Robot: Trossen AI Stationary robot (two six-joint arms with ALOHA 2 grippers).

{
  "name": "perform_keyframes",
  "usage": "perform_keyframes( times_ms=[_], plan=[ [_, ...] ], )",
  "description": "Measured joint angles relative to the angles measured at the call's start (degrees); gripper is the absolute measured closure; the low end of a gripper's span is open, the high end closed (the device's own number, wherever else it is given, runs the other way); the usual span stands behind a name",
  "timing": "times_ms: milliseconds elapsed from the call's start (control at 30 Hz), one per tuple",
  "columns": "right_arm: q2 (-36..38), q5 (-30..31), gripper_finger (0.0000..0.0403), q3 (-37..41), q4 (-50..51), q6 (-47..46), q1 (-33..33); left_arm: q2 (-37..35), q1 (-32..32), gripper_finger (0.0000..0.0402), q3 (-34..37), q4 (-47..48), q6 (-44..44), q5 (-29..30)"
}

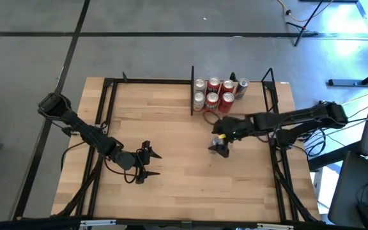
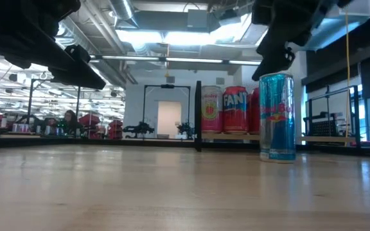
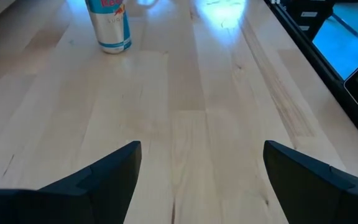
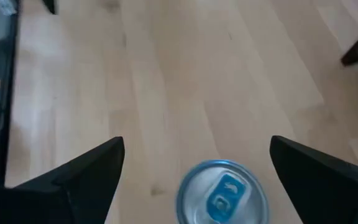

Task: Place canned beverage on shelf
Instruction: Put the blue soda can on the shelf aligned with the other blue soda can

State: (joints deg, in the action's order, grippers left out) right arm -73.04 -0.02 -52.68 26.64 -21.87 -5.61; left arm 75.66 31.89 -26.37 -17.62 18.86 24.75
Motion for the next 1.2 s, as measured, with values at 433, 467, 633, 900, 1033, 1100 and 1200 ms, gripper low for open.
perform_keyframes(
  times_ms=[433,467,633,900,1033,1100,1200],
  plan=[
    [-11.72,2.79,0.0015,-8.68,14.12,-9.46,-1.53,0.00,0.01,0.0081,0.00,0.58,0.09,-0.31],
    [-12.23,2.73,0.0015,-8.68,14.41,-9.44,-1.53,0.00,0.01,0.0081,0.00,0.57,0.08,-0.30],
    [-13.11,1.97,0.0019,-8.68,15.69,-9.40,-1.53,0.00,0.01,0.0081,0.00,0.56,0.10,-0.26],
    [-13.11,4.23,0.0139,-8.68,19.66,-8.98,-1.53,0.00,0.01,0.0081,0.00,0.52,0.06,-0.22],
    [-12.70,4.57,0.0208,-8.73,20.02,-5.01,-1.53,0.00,0.01,0.0081,0.00,0.52,0.07,-0.22],
    [-11.64,4.66,0.0208,-8.68,21.85,-3.18,-1.53,0.00,0.01,0.0081,0.00,0.52,0.08,-0.22],
    [-8.34,6.12,0.0208,-8.64,25.32,-1.84,-1.51,0.00,0.01,0.0081,0.00,0.53,0.08,-0.21]
  ],
)
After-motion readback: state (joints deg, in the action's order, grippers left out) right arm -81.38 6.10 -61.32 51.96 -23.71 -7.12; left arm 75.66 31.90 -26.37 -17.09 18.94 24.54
